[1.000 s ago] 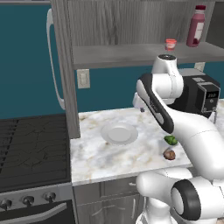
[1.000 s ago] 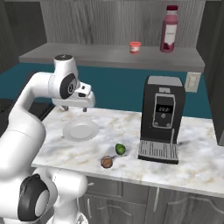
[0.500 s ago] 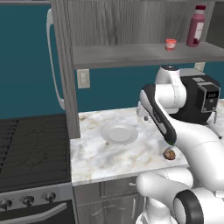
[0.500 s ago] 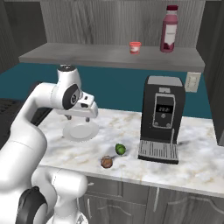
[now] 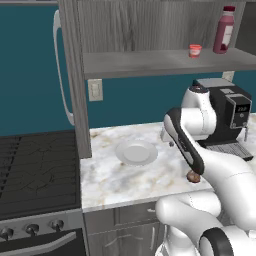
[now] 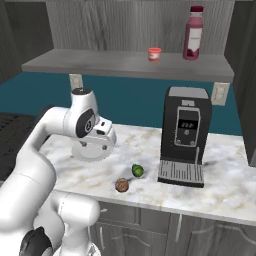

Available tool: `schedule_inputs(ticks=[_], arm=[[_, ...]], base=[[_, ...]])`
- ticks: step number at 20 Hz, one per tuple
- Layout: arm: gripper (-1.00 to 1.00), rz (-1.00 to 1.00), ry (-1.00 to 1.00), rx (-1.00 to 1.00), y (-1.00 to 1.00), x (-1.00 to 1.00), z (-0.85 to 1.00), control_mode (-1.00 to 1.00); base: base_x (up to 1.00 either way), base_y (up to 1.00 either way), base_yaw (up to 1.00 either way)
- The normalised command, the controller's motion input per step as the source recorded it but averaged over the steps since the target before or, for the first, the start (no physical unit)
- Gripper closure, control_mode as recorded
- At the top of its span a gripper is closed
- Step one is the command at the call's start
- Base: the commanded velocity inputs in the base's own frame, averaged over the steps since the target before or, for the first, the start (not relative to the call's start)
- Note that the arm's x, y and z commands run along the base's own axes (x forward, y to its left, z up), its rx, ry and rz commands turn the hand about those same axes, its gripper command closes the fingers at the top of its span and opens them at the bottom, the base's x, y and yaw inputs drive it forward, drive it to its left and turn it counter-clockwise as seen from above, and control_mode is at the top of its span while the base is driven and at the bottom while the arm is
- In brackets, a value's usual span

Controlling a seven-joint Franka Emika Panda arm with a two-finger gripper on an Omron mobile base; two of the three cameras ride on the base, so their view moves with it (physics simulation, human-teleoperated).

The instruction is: Pick the avocado and bread from the counter and place them on the plate. Then pick the jam from the cabinet and place it next to the plate. Lastly close the cabinet door.

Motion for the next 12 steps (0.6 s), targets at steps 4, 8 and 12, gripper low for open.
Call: schedule_inputs(ticks=[4, 8, 12], arm=[[-1.00, -0.05, 0.01, 0.00, -0.21, 0.00, -0.31, -1.00], [-1.00, -0.04, 0.01, 0.00, -0.24, 0.00, -0.28, -1.00], [-1.00, -0.02, 0.00, 0.00, -0.29, 0.00, -0.25, -1.00]], base=[[0.00, 0.00, 0.00], [0.00, 0.00, 0.00], [0.00, 0.00, 0.00]])
